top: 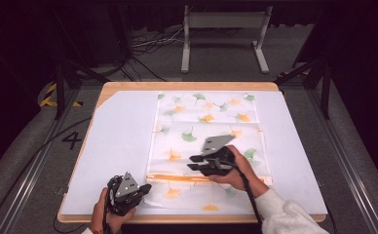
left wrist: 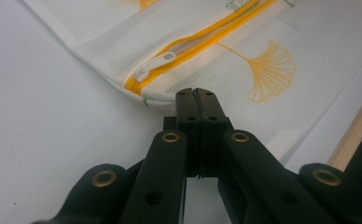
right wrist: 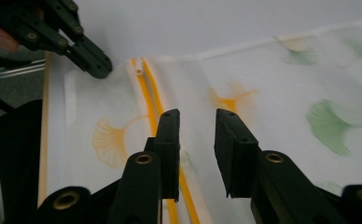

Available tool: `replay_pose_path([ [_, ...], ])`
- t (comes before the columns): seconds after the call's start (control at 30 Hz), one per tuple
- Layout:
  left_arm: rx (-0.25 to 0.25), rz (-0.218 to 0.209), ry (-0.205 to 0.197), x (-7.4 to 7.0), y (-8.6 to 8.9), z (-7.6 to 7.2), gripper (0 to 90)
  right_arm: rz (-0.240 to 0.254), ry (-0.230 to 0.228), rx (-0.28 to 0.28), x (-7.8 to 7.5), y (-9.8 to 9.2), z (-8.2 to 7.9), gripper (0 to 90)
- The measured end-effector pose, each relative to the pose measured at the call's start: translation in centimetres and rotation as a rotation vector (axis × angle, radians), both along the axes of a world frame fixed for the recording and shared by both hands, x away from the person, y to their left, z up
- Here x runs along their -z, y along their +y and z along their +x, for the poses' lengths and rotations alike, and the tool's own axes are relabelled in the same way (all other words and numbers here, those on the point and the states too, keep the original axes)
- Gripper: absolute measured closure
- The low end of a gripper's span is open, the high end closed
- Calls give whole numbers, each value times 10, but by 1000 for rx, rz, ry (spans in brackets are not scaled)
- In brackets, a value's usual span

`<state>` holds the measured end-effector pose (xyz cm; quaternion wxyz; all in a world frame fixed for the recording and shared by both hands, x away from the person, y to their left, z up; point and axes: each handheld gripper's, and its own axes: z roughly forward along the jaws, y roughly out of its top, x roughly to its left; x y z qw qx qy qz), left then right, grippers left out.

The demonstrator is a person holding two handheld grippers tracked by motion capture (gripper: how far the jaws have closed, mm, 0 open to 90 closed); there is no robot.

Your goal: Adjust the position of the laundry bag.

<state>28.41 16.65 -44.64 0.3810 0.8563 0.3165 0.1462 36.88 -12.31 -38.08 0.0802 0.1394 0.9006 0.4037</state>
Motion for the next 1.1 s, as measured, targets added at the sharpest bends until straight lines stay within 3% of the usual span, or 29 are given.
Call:
replay_pose_path([
  [0.07,13,35,-14,0,-2,-1,893,-24,13,-41,2,24,5,710],
  [0.1,13,35,-14,0,-2,-1,893,-24,13,-41,2,24,5,710],
  [0.13,19,39,-10,1,-3,-1,893,-46,53,-90,6,48,11,692],
  [0.2,19,41,-14,1,-3,-1,893,-49,99,-137,10,63,16,690],
  [0.23,19,40,-16,1,-3,-1,893,-49,99,-137,10,63,16,690],
  [0.27,23,37,-15,2,-2,-1,894,-63,139,-162,14,73,20,687],
  [0.33,25,37,-23,2,-1,-2,894,-130,190,-222,23,94,25,672],
  [0.47,27,32,-33,2,0,-3,894,-199,170,-264,27,116,24,673],
  [0.57,27,36,-37,2,0,-4,893,-222,177,-257,28,123,26,690],
  [0.7,29,44,-53,1,-1,-5,893,-289,212,-237,35,129,29,717],
  [0.87,24,43,-57,1,-1,-5,893,-304,223,-248,39,133,30,787],
  [1.1,18,36,-58,1,0,-4,893,-304,192,-234,42,132,28,834],
])
